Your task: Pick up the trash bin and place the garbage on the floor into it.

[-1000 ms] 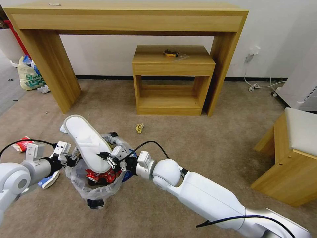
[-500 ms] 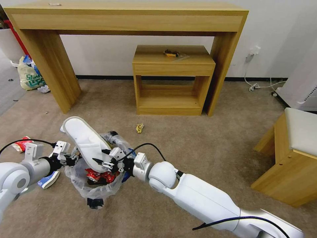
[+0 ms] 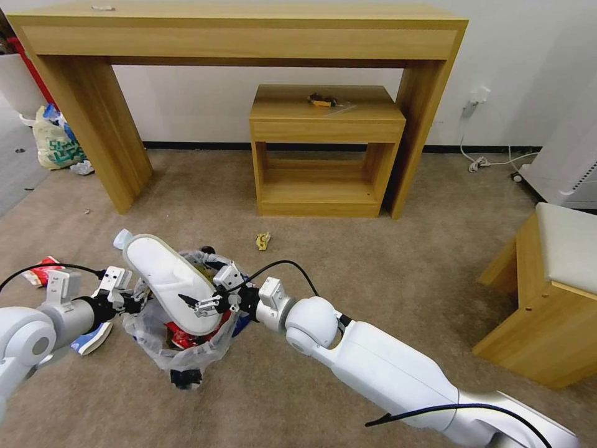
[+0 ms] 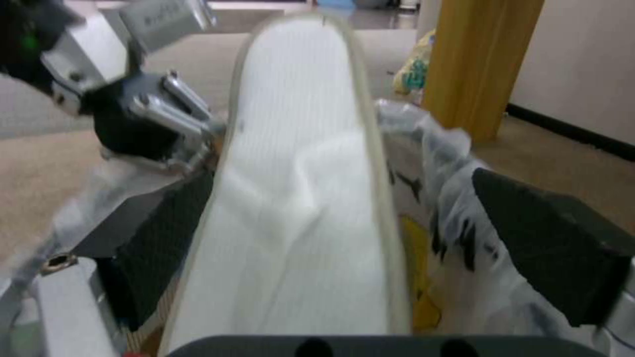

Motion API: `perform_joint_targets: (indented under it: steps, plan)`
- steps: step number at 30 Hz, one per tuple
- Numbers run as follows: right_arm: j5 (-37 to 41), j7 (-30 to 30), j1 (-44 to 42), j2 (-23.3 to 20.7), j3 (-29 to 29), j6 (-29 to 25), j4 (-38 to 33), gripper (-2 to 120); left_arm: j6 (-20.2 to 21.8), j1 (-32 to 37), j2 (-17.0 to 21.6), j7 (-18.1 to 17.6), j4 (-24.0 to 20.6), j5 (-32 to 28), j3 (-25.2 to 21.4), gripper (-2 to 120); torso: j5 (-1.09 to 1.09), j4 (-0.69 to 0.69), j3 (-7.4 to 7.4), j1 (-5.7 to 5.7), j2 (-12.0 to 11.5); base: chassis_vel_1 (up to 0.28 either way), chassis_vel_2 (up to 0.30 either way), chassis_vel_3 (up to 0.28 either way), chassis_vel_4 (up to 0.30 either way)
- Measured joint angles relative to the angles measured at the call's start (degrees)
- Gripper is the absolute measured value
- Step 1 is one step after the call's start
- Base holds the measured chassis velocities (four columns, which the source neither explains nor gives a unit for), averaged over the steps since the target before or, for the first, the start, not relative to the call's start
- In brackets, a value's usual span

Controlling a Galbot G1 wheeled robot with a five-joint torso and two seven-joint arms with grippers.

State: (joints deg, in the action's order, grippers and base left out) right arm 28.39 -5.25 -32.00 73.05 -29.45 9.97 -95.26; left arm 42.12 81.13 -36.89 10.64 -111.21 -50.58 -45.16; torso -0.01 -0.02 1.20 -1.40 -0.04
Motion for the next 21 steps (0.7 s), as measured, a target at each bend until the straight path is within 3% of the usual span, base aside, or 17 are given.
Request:
perform_joint_targets:
  steps: [12, 21]
  plan:
    - [7.59, 4.91, -0.31, 0.83, -1.03, 2.43, -3.90, 100, 0.00, -0.05, -0.44, 0.24, 1.03, 0.32, -0.23, 0, 0.00, 0.00, 0.00, 0.00, 0.00, 0.000, 0.000, 0.000, 0.000]
    - [8.83, 8.79, -1.45, -1.20, 6.38, 5.05, -7.44, 100, 0.01, 1.32, -1.80, 0.44, 1.04, 0.30, -2.59, 0, 0.00, 0.00, 0.00, 0.00, 0.00, 0.000, 0.000, 0.000, 0.000]
